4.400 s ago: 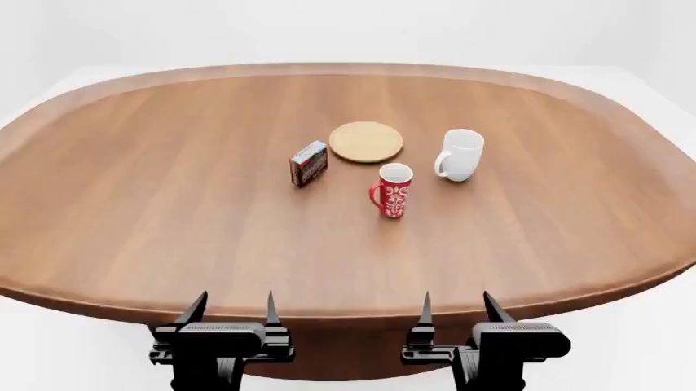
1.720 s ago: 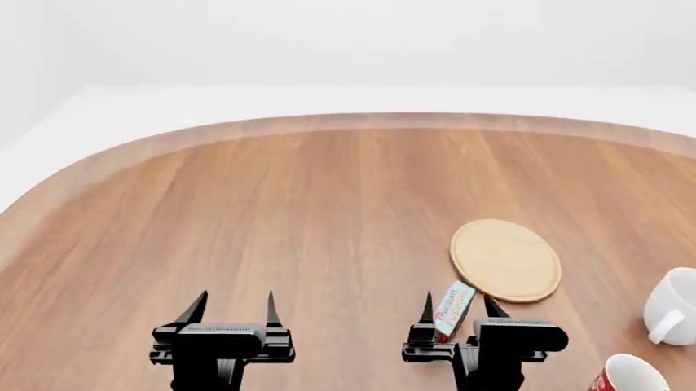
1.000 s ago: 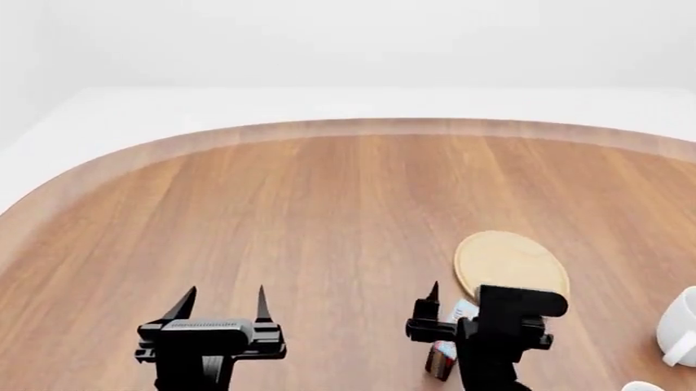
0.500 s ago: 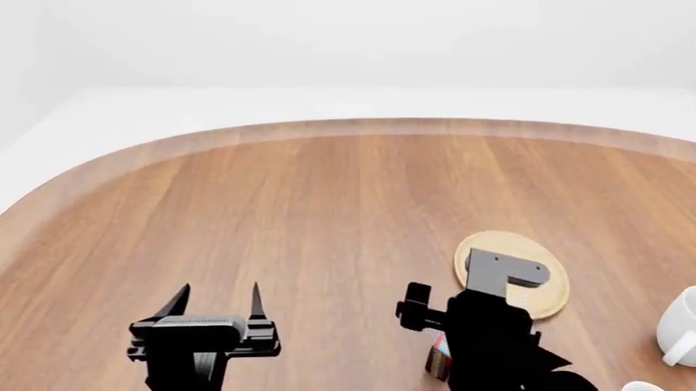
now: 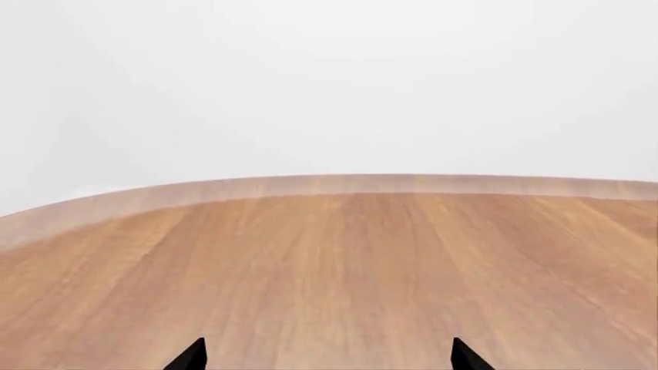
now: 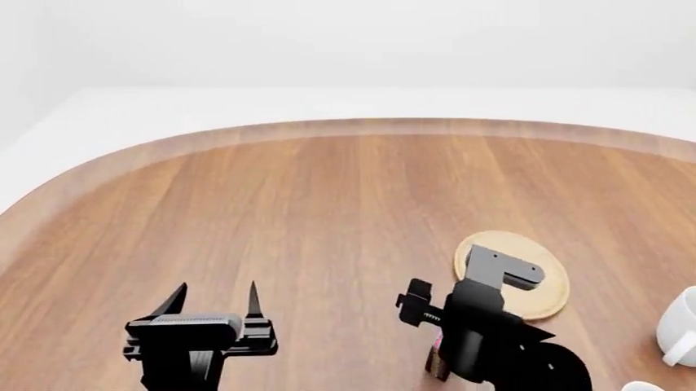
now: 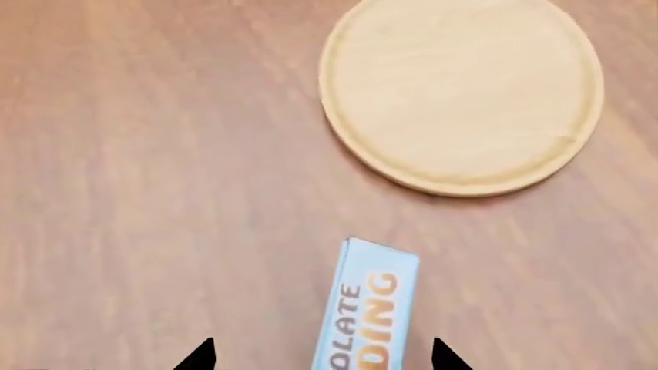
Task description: Put the chocolate pudding to the left of the plate.
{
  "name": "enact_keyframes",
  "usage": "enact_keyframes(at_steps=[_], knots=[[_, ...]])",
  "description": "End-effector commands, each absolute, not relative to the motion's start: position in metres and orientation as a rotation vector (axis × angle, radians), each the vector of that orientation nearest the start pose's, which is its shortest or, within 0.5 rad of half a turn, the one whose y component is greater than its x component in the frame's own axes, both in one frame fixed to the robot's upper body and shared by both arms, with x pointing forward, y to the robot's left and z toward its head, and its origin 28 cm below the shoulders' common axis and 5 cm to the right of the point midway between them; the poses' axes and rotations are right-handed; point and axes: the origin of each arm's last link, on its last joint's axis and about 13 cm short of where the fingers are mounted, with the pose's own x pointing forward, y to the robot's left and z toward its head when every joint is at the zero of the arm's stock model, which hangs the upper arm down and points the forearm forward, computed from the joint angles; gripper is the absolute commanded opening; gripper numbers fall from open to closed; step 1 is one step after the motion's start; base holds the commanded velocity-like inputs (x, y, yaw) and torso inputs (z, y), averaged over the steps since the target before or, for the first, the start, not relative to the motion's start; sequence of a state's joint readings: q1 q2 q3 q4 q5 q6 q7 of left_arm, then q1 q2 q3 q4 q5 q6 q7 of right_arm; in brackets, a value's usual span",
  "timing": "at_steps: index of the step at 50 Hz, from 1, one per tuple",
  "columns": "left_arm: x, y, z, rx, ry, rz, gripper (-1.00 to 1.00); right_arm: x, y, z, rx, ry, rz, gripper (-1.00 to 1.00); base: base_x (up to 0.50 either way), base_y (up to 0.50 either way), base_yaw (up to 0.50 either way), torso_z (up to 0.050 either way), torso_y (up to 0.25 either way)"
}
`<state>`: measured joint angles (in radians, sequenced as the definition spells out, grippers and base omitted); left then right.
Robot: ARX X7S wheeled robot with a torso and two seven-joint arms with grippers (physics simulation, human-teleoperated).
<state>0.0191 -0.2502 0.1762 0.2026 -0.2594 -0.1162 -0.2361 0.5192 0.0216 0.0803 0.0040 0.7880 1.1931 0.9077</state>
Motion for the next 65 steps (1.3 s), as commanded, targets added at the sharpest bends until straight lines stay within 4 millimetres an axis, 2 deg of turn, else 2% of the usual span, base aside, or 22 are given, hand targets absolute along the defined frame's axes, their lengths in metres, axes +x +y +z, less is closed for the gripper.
enact_keyframes(at_steps=[1, 65], knots=[[0.203, 0.219, 0.041, -0.019, -0.01, 0.011, 1.0, 0.28, -0.066, 0.091, 0.277, 0.853, -0.345, 1.0, 0.0, 0.0, 0.0, 0.0, 0.0], [0.204, 0.218, 0.04, -0.008, -0.001, 0.001, 1.0, 0.281, -0.069, 0.053, 0.358, 0.993, -0.336, 1.0, 0.0, 0.0, 0.0, 0.0, 0.0]])
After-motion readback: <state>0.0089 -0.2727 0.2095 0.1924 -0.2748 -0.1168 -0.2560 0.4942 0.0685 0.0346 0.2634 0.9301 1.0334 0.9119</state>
